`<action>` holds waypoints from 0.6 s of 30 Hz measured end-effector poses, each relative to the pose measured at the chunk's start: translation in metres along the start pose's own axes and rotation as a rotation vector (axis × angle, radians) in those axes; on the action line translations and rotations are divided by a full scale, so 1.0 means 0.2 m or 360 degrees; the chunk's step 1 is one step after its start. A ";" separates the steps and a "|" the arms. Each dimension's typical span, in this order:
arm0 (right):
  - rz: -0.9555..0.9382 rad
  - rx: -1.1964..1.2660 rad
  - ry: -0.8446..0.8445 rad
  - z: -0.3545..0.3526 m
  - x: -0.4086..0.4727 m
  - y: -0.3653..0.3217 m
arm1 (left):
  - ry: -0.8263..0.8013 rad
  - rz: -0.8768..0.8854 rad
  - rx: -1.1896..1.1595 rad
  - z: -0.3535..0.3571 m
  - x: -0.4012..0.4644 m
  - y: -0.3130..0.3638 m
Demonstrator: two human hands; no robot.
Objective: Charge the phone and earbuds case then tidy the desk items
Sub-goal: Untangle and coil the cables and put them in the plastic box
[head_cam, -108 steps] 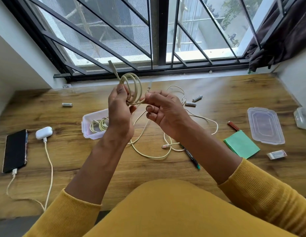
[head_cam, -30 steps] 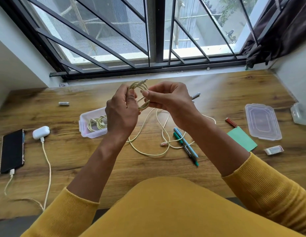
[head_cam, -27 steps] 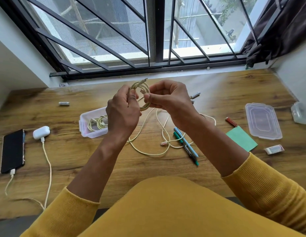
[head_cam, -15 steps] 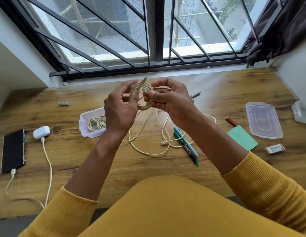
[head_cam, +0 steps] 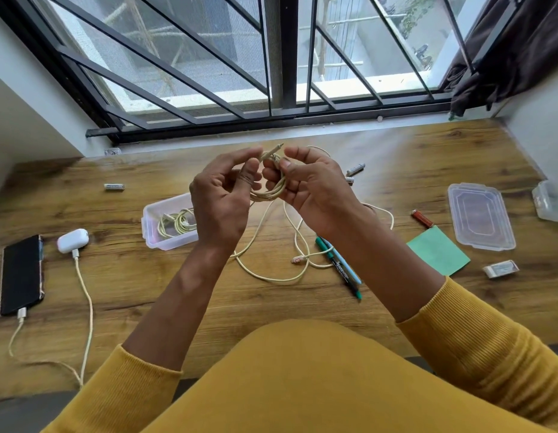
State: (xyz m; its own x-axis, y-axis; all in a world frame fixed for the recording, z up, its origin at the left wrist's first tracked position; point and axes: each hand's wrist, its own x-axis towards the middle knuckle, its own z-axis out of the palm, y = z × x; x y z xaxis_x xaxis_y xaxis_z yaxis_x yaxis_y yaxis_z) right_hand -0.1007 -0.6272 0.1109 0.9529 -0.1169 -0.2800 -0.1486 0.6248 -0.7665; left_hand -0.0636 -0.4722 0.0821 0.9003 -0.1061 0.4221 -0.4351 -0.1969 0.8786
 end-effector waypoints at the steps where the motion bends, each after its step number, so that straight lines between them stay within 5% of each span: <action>1: 0.0017 0.0020 -0.0010 0.00 0.00 0.00 | -0.0001 -0.0122 -0.0159 0.01 0.00 0.00; 8: 0.0024 -0.0013 -0.0089 -0.01 0.02 0.02 | -0.0250 -0.1006 -0.1344 -0.05 0.03 0.04; 18: -0.0022 -0.0149 -0.0273 -0.01 0.01 -0.01 | -0.0353 -0.1263 -0.1667 -0.06 0.05 0.02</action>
State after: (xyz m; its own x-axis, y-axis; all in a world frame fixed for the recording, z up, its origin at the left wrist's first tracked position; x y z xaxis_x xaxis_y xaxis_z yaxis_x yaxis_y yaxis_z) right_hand -0.0985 -0.6306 0.1094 0.9849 0.0134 -0.1728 -0.1517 0.5488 -0.8221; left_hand -0.0566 -0.4616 0.0921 0.8403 -0.4871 -0.2379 0.5061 0.5479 0.6660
